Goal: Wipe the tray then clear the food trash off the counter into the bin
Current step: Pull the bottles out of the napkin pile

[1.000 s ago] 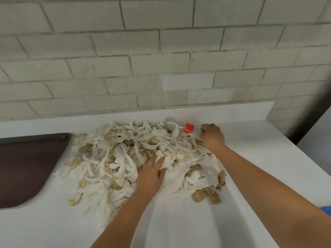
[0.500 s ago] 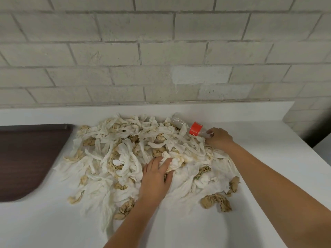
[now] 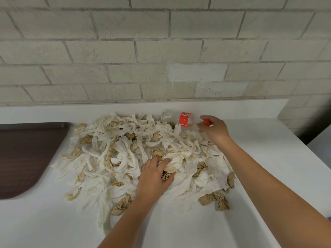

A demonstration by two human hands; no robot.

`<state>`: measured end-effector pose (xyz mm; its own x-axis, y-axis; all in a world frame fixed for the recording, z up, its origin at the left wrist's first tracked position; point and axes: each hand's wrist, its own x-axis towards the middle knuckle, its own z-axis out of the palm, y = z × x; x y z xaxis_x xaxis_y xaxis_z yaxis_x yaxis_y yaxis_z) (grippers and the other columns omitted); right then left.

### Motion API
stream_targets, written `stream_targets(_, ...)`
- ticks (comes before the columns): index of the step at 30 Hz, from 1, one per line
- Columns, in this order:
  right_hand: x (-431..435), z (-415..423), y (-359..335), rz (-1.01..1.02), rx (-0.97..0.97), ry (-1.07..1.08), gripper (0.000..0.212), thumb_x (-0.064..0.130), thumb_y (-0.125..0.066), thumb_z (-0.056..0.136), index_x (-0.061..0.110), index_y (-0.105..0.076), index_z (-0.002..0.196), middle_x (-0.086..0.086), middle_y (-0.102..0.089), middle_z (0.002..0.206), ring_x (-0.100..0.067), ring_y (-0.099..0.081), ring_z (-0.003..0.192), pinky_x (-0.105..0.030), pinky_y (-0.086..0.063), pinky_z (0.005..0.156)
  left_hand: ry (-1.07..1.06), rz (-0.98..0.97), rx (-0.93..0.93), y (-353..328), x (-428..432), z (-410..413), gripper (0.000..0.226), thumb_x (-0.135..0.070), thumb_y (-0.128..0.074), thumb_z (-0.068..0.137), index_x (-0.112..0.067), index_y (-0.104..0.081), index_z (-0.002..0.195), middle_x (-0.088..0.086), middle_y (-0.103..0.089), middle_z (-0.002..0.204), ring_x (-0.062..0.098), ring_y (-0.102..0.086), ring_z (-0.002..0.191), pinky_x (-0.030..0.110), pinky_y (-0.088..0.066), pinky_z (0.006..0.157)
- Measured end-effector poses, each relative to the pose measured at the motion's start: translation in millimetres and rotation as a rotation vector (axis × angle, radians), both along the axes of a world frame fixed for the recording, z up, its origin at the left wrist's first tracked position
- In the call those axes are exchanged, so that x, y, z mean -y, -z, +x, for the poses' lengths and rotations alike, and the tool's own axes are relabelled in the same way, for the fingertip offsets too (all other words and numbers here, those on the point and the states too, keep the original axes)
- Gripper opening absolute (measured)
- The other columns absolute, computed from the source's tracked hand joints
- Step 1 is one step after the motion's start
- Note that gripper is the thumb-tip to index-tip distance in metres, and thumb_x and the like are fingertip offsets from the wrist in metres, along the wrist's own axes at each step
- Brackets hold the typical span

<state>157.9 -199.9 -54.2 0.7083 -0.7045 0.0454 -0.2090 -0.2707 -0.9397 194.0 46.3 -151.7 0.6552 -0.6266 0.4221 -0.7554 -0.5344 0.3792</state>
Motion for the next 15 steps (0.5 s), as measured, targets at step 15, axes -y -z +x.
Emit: stream_targets(15,-35.8,-131.6,-73.1,0.137,0.502,0.243,0.017,0.017,-0.062,0.09,0.01,-0.061,0.106,-0.012,-0.054,0.096,-0.03,-0.067,0.074,-0.024,-0.055,0.066,-0.022,-0.306,0.033,-23.8,-10.7,-19.5,0.045,-0.056,-0.053,0.083,-0.016,-0.072,0.092,0.0,-0.063,0.11,0.022,-0.055,0.107,0.042,-0.037,0.094)
